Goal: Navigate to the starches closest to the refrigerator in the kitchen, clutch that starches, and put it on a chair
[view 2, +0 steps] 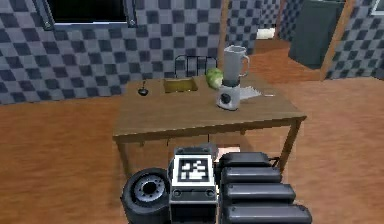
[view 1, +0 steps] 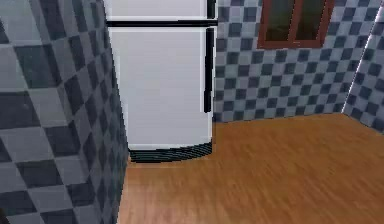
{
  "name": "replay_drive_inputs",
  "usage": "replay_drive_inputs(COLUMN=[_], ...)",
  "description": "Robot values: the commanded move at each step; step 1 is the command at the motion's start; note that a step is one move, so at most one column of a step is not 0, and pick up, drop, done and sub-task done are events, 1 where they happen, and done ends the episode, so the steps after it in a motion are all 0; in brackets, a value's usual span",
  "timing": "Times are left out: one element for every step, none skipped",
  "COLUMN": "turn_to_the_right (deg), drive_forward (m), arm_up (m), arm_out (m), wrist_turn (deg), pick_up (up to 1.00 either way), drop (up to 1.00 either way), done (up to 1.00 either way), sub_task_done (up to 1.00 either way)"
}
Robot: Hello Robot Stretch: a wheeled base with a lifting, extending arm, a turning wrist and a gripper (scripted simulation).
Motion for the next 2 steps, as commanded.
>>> replay_drive_inputs(turn_to_the_right=[0.0, 45.0], drive_forward=[0.3, 0.0], arm_up=[0.0, 0.0], arm_out=[0.0, 0.0], wrist_turn=[0.0, 0.0], pick_up=[0.0, 0.0], drop=[0.0, 0.0], done=[0.0, 0.0], sub_task_done=[0.0, 0.0])
